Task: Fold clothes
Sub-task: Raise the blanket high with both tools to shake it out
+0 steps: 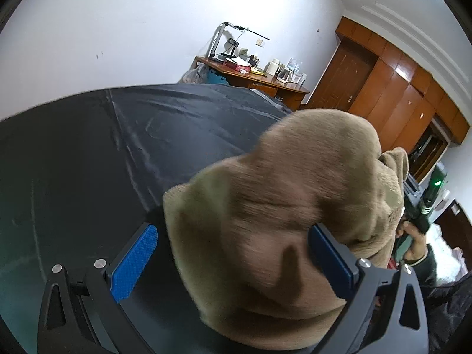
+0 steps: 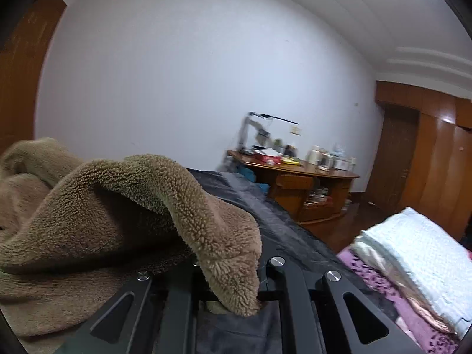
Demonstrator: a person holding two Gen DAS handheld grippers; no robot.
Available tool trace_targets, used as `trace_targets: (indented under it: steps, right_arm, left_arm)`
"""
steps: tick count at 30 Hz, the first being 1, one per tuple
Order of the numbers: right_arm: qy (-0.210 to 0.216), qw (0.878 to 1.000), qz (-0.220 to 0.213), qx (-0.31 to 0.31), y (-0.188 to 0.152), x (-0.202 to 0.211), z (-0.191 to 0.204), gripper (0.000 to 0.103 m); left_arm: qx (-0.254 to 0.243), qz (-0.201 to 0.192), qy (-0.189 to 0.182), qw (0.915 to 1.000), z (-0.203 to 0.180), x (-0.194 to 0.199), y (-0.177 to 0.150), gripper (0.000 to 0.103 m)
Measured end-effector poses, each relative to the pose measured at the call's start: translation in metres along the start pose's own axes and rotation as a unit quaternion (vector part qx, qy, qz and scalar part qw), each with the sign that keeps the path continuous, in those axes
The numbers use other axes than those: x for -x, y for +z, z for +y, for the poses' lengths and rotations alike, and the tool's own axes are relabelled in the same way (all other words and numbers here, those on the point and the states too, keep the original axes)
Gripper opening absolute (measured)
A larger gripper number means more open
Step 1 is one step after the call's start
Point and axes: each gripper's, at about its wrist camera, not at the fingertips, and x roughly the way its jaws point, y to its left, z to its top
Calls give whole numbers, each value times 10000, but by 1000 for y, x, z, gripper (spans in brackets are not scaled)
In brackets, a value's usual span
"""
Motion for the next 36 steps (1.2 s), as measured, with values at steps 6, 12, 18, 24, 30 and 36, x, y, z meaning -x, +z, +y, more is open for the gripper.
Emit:
trace_targets:
  steps: [6,12,18,24,30,36]
  right_arm:
    - [-782,9943,486,-534,-11,-25,-38,12]
    - [-769,9940,659,-421,-19,-41,-39,12]
    - [-688,9946,696,-337,-18,-46,-33,12]
    - [-555,9951,773,-257,-21,-53,-35,12]
    - [-534,9957,750,-59,-22,-52,-29,12]
    - [-507,9971,546,-147,-16,-40,-34,12]
  left_arm:
    - [-353,-82,-331,9988,-15,3,-4,103]
    - [-2236,-690,120,9721,-72,3,-17,103]
    - [-2679,-142,-240,9630,-97,-3,-26,103]
    - [-1249,454,-1321,9823,-79,-31,2,84]
    - [-169,708,-1718,9825,-78,-51,14,17]
    - [-55,-22,-1565,9877,-84,-6,25,12]
